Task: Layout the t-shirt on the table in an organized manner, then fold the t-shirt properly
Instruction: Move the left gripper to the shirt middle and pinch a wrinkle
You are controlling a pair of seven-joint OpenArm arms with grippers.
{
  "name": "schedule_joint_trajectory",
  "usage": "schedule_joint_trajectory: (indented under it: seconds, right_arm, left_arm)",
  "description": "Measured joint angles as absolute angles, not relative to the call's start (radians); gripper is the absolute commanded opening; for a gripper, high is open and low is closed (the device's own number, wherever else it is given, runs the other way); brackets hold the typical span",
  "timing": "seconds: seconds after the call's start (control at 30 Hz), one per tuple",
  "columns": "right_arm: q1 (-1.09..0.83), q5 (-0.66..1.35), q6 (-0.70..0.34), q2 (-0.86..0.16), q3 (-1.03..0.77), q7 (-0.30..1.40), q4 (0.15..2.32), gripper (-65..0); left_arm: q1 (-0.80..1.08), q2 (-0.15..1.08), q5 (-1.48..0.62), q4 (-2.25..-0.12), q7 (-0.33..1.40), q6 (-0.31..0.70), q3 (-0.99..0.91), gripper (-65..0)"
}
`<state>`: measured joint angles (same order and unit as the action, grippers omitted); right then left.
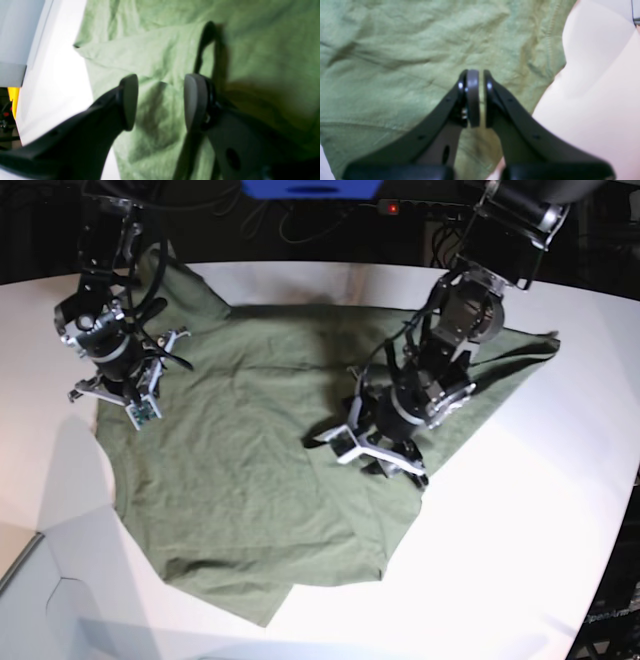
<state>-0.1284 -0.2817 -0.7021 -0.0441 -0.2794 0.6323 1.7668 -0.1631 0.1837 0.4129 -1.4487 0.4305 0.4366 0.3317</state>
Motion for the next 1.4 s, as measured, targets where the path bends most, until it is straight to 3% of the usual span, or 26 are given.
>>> schedule_joint_trajectory:
  seconds: [0.27,0.67,1.0,1.4]
  right_arm:
    - [-0.128,-0.281,-0.702,-0.044,-0.278,0.632,1.767,-62.3]
    - [-0.126,-0.281,-0.702,-0.044,-0.278,0.632,1.767,-62.3]
    - [-0.126,-0.281,-0.702,-0.044,-0.278,0.632,1.767,-62.3]
    - [-0.126,-0.282,-0.702,-0.044,-0.254,0.629,1.767,-62.3]
  left_arm:
    - [-0.211,-0.008,0.284,-1.318,0.436,0.428,-0.009,-35.7]
    - [-0.146,-0.062,0.002,-1.251,0.435,0.415,-0.014,-35.8]
    - [-0.062,-0.126,-0.066,-1.269,0.430,0.408,-0.242,-35.7]
    - [-0.104,-0.151,-0.065,-1.266,0.438,0.411,-0.227,-35.7]
